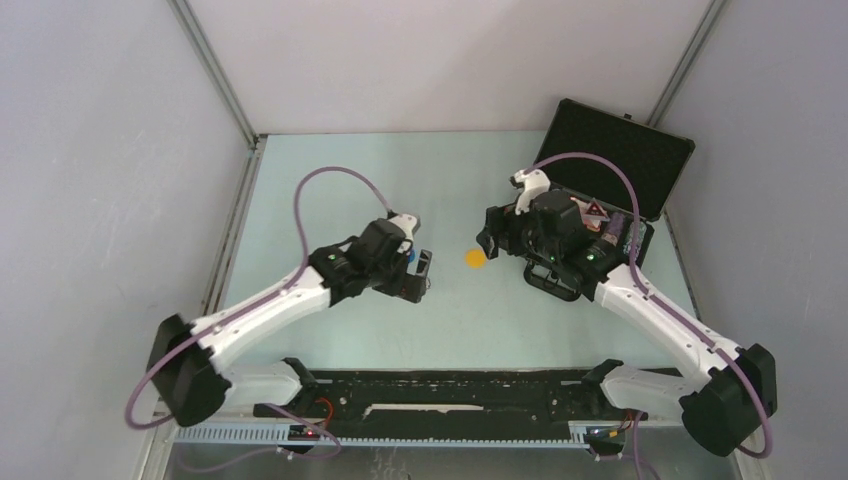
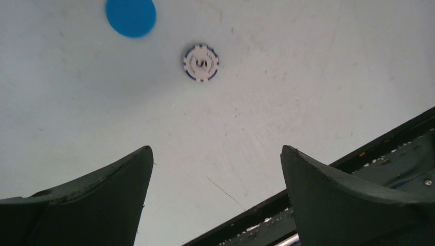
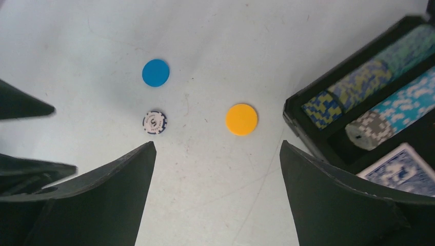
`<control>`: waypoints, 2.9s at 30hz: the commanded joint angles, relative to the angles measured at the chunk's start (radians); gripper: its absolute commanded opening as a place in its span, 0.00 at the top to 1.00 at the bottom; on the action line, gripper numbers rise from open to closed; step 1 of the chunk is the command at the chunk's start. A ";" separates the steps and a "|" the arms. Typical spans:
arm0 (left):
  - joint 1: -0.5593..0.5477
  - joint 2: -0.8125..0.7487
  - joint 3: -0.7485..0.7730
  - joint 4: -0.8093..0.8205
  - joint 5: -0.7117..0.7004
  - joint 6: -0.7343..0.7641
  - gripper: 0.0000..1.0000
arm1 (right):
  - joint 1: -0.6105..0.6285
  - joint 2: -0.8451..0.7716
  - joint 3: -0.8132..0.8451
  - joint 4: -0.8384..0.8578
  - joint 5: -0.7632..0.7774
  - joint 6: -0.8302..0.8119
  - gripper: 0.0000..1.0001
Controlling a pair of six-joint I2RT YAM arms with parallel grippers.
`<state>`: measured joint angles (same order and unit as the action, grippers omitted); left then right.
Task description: Pack up texas hold em set
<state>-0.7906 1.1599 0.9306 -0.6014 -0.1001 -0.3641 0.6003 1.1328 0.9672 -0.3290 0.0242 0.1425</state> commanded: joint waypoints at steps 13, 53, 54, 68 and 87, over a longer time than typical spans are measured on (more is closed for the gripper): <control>0.015 0.591 0.365 -0.100 -0.044 -0.054 0.09 | -0.395 0.026 0.010 0.403 -0.142 0.167 0.00; 0.009 0.818 0.436 -0.142 -0.095 -0.030 0.49 | -0.321 0.166 -0.088 0.455 -0.158 0.048 0.00; 0.009 0.815 0.432 -0.142 -0.096 -0.029 0.49 | -0.321 0.166 -0.088 0.454 -0.157 0.046 0.00; 0.010 0.791 0.390 -0.153 -0.062 -0.006 0.38 | -0.321 0.173 -0.088 0.450 -0.148 0.034 0.00; 0.052 0.800 0.366 -0.147 0.062 0.031 0.35 | -0.319 0.170 -0.088 0.448 -0.148 0.032 0.00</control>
<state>-0.7528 1.9476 1.3327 -0.7319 -0.0761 -0.3580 0.2718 1.3041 0.8719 0.0937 -0.1368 0.1947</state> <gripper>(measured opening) 0.641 0.993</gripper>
